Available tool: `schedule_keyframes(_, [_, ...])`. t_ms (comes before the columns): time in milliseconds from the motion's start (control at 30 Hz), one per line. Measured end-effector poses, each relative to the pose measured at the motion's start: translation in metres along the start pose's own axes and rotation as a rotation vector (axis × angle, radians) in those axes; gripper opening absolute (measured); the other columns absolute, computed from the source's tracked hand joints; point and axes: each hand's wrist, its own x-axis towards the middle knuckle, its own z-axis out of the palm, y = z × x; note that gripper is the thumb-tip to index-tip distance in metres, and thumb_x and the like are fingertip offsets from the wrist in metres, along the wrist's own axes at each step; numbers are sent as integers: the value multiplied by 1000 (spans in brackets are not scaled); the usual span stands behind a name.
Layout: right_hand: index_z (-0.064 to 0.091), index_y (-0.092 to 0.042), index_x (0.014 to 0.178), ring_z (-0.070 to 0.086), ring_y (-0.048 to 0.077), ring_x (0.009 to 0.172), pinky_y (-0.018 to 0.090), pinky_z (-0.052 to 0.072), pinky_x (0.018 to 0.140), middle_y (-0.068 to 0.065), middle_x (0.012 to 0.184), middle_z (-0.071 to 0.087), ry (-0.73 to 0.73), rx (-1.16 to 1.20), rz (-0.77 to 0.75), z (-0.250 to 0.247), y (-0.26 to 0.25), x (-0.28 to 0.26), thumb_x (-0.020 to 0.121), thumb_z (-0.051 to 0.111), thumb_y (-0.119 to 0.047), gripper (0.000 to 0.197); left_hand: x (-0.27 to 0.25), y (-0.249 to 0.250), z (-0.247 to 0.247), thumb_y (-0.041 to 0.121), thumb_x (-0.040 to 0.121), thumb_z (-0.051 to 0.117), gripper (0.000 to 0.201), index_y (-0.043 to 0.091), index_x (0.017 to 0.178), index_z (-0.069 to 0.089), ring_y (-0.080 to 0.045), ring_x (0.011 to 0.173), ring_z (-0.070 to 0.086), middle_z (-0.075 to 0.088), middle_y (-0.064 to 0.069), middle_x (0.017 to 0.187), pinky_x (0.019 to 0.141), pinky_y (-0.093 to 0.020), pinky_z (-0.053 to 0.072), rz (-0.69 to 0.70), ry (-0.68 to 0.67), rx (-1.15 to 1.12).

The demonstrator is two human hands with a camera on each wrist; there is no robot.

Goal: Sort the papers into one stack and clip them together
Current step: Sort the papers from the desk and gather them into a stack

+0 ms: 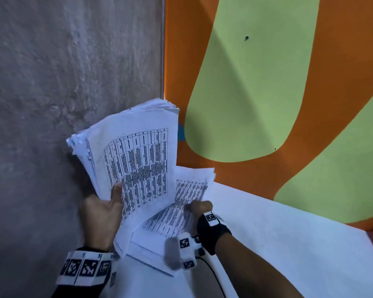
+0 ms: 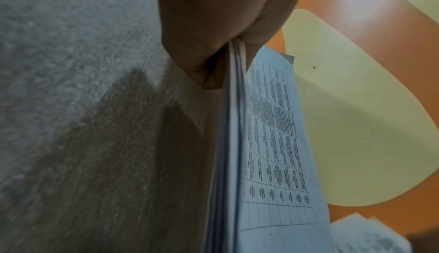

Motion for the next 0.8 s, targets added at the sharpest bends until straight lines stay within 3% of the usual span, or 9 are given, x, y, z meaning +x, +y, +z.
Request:
schedule_keyframes(100, [38, -16, 61, 50, 19, 65, 32, 49, 62, 0, 61, 52, 23, 33, -98, -36, -1, -9, 82, 67, -3, 38, 0, 1, 2, 30, 85, 69, 39, -7, 72, 65, -21, 72, 65, 71, -18, 79, 68, -36, 51, -5, 5, -42])
schedule_keyframes(200, [30, -15, 54, 26, 10, 39, 22, 25, 41, -6, 40, 27, 113, -72, -270, -97, -1, -23, 79, 65, 7, 48, -2, 4, 4, 33, 85, 68, 54, 9, 43, 42, -12, 53, 51, 55, -7, 53, 58, -31, 45, -5, 34, -64])
schedule_keyframes(333, [44, -10, 65, 31, 14, 53, 32, 28, 53, 9, 55, 33, 110, -222, -499, -187, -30, -60, 77, 75, -17, 33, 2, -3, 26, 59, 76, 66, 78, -12, 49, 45, -16, 51, 54, 57, -13, 51, 53, -35, 47, -59, -31, -80])
schedule_keyframes(400, [52, -1, 68, 44, 16, 55, 32, 37, 54, 15, 56, 46, 52, -313, -544, -223, -47, -86, 75, 77, -30, 38, 3, 1, 43, 64, 74, 60, 75, -4, 48, 42, -19, 47, 53, 55, -16, 49, 47, -34, 45, -58, -64, -75])
schedule_keyframes(500, [69, -3, 99, 72, 9, 83, 19, 55, 73, 0, 91, 77, -8, -305, -599, -257, -71, -127, 79, 75, -19, 27, -9, 26, 71, 34, 83, 71, 51, -4, 55, 50, -15, 61, 52, 53, -10, 58, 46, -25, 34, -19, -125, -130])
schedule_keyframes(600, [57, -10, 114, 60, 1, 109, 33, 43, 104, -13, 121, 65, -75, -196, -560, -277, -73, -139, 76, 74, -22, 44, -26, 54, 99, 14, 85, 68, 34, -1, 57, 56, -9, 55, 50, 55, -6, 62, 49, -21, 36, -8, -215, -261])
schedule_keyframes(700, [48, -13, 107, 58, -5, 97, 17, 37, 100, -8, 116, 61, -130, 23, -449, -285, -66, -133, 80, 69, -6, 35, -38, 62, 130, 0, 95, 50, 36, 11, 65, 67, -2, 52, 60, 66, 1, 58, 50, -19, 51, -178, -397, -575])
schedule_keyframes(733, [51, -6, 105, 62, 1, 97, 21, 42, 99, 1, 113, 64, -149, 54, -413, -285, -63, -129, 80, 69, -3, 30, -45, 63, 138, -3, 93, 48, 39, 13, 67, 72, -1, 60, 65, 70, 8, 62, 57, -19, 55, -194, -498, -651])
schedule_keyframes(800, [55, 10, 104, 65, 32, 108, 44, 46, 103, 26, 109, 65, -214, 115, -417, -286, -58, -122, 75, 76, -6, 39, -62, 79, 148, 4, 88, 58, 27, 19, 73, 75, -3, 71, 69, 74, 14, 72, 68, -21, 57, -93, -626, -583])
